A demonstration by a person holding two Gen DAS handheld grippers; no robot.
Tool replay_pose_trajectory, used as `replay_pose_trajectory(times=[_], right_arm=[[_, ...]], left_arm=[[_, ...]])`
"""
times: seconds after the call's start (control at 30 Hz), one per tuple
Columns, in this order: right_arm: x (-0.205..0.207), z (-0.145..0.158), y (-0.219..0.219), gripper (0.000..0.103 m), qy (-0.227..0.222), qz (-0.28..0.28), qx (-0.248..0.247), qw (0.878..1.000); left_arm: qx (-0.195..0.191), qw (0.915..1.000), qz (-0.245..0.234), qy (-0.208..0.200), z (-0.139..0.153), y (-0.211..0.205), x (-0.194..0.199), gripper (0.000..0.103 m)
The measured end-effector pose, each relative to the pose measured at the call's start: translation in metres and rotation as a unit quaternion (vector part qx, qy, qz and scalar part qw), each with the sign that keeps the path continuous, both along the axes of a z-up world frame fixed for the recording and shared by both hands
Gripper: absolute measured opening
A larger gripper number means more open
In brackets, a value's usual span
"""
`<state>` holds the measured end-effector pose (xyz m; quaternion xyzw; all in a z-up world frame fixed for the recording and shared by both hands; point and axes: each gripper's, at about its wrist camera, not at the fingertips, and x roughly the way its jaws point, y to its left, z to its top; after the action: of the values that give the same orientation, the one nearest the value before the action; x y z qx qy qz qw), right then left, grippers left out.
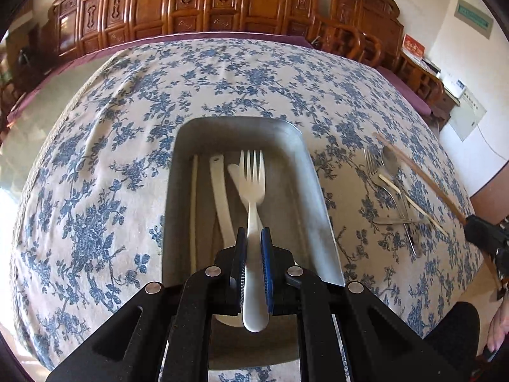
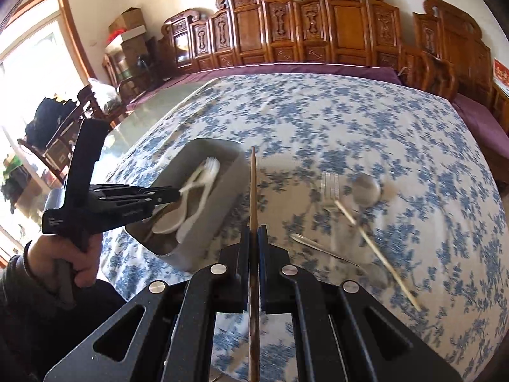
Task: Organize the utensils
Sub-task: 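Lower the white fork into the grey tray and open the left tool, then lower the wooden chopstick into the tray and open the right tool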
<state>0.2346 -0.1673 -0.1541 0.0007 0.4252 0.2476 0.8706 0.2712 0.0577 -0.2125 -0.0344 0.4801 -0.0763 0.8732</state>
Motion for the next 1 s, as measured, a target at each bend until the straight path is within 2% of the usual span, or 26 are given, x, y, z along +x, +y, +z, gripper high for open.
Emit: replay_pose_trajectory(times=[0.43, 0.67, 1.0], right_arm=[[0.016, -0.015, 0.066, 0.006, 0.019, 0.017, 0.008, 1.000], [0.036, -0.033, 0.103, 0.006, 0.041, 0.012, 0.007, 0.999], [0.058, -0.056, 0.123, 0.006, 0.071, -0.009, 0.032, 0.997]], left_arm=[[0.019, 0.9985, 0.020, -0.048, 0.026, 0.029, 0.000, 0.008], [0.017, 0.9973, 0.042, -0.059, 0.035, 0.050, 0.002, 0.008], [0.009, 0.9966, 0.056, -0.060, 0.037, 0.062, 0.003, 0.008]])
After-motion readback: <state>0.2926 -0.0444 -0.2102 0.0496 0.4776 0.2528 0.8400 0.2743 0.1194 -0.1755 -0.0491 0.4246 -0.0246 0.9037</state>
